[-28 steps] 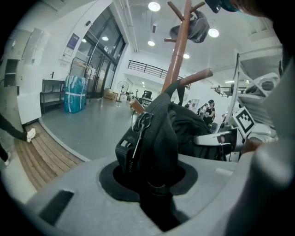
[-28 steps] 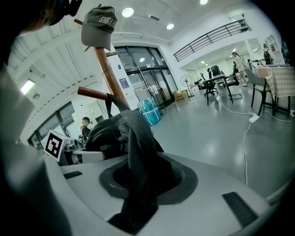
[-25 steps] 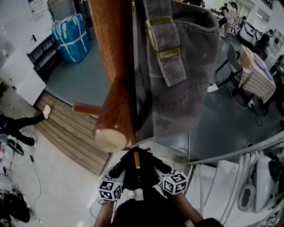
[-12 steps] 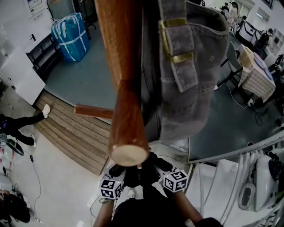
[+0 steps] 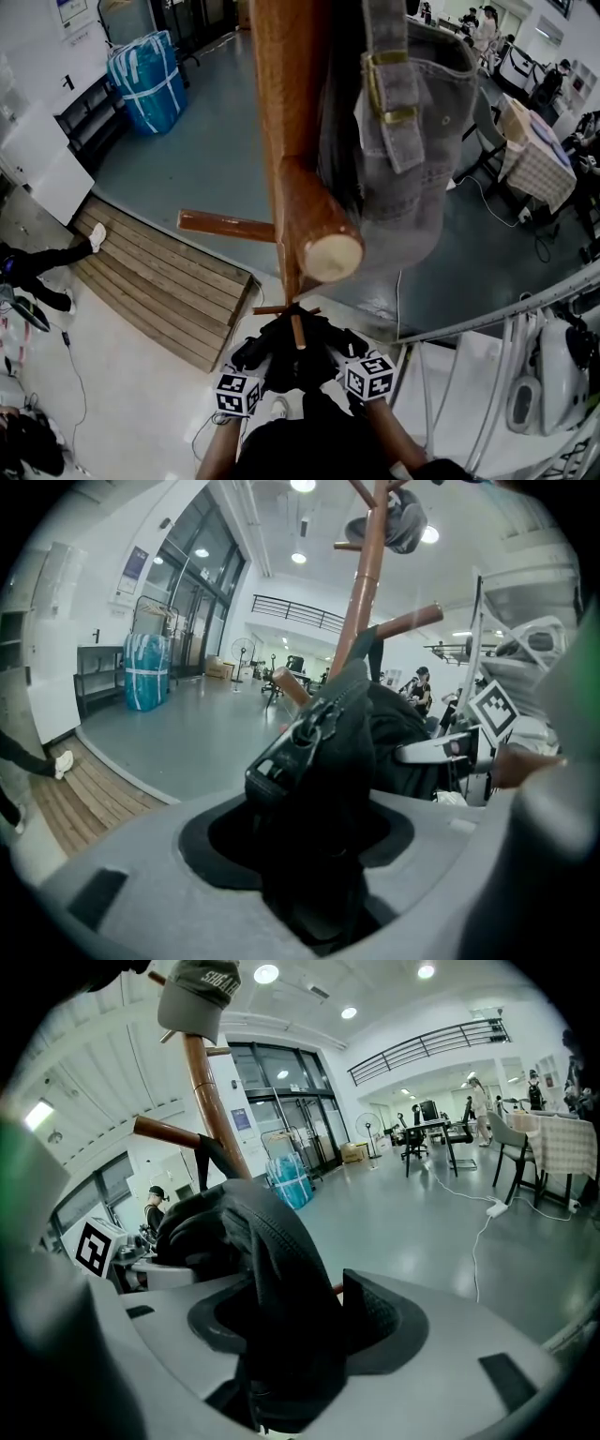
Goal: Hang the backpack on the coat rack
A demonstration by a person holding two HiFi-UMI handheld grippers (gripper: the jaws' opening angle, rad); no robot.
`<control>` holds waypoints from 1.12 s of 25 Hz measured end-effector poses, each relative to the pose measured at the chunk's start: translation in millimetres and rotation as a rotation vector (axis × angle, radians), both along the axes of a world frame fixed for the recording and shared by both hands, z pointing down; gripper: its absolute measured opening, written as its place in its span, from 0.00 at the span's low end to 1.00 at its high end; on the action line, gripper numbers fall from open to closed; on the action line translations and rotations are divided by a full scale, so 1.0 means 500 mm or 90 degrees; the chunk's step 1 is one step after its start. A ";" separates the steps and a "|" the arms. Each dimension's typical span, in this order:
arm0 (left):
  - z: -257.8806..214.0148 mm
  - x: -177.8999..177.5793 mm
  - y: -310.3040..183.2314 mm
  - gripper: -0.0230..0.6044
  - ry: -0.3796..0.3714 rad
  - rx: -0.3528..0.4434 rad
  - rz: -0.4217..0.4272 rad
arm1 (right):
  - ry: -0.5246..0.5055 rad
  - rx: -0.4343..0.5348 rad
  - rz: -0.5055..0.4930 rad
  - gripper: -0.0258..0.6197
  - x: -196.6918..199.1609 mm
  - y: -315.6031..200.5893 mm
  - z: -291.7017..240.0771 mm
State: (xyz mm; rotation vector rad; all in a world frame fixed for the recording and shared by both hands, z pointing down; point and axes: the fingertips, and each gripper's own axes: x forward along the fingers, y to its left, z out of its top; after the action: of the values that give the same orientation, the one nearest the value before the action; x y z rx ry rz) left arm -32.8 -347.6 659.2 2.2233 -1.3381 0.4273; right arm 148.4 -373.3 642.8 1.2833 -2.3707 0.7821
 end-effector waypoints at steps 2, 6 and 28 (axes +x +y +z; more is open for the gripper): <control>-0.004 -0.003 0.006 0.41 0.002 0.001 0.007 | 0.000 0.002 0.006 0.38 -0.001 0.005 -0.008; -0.014 -0.005 0.020 0.44 0.010 0.006 0.024 | 0.002 0.017 0.022 0.41 -0.006 0.017 -0.031; -0.162 -0.085 0.183 0.44 0.100 0.132 0.060 | -0.022 0.083 0.148 0.41 -0.053 0.228 -0.136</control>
State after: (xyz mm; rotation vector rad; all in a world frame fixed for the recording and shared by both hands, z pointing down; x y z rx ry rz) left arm -75.2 -256.0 578.0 2.4407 -1.2475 0.1470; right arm 121.8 -259.2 575.0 1.6334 -2.3604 0.7287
